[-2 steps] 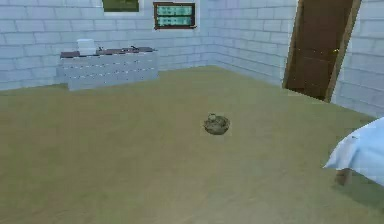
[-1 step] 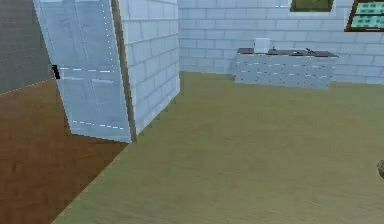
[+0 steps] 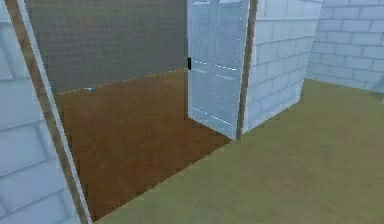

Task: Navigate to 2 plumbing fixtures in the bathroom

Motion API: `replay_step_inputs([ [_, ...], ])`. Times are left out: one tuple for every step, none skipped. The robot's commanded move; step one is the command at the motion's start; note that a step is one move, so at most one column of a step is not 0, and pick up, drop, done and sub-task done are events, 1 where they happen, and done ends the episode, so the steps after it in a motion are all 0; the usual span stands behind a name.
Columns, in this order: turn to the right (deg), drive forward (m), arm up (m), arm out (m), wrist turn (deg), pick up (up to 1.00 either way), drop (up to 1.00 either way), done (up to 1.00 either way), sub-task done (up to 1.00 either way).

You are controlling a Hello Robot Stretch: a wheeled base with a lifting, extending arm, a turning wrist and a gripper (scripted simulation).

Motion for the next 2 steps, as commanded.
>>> replay_step_inputs([
  [0.0,1.00,0.00,0.00,0.0,0.00,0.00,0.00,0.00],
  [-3.0,0.00,0.00,0.00,0.0,0.00,0.00,0.00,0.00],
])
